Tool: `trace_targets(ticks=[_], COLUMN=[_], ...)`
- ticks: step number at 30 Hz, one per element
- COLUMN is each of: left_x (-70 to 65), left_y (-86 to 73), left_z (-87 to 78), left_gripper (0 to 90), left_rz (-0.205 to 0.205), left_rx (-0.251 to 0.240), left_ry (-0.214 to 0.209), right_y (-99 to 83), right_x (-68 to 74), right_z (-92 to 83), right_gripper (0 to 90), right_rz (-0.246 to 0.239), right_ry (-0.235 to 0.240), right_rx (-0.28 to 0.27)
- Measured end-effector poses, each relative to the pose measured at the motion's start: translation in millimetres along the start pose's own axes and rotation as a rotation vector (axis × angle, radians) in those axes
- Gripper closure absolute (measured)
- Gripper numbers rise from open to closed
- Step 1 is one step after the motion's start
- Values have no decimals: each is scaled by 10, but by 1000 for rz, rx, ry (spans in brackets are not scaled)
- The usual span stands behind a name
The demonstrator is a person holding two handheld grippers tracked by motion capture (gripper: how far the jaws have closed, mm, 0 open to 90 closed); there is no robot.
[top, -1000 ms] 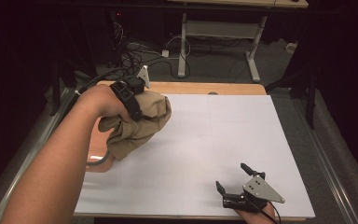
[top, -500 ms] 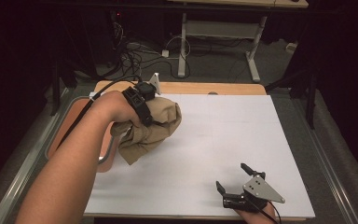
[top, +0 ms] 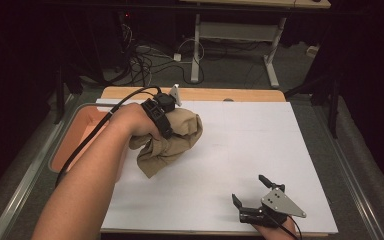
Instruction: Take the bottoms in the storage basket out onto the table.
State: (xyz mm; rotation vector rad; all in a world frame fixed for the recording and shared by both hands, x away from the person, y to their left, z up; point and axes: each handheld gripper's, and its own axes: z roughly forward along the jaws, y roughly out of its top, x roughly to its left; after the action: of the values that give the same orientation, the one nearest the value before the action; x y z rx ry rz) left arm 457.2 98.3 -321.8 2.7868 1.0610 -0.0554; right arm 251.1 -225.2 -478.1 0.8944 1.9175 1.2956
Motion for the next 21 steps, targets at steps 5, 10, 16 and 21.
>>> trace_targets(ticks=[5,10,16,21], left_x=[2,33,35,41], left_y=[20,30,43,59], left_z=[52,67,160,292], left_gripper=[584,582,573,568], left_rz=[10,-5,-5,1], left_rx=[-34,-84,-131,-165], left_ry=[14,10,7,17], right_y=[-1,-3,-3,-2], right_x=[-3,-2,-2,0], right_z=[-1,4,4,3], right_gripper=[4,4,4,4], right_rz=[1,4,6,5], right_ry=[-1,-1,-1,0], right_rx=[0,2,4,3])
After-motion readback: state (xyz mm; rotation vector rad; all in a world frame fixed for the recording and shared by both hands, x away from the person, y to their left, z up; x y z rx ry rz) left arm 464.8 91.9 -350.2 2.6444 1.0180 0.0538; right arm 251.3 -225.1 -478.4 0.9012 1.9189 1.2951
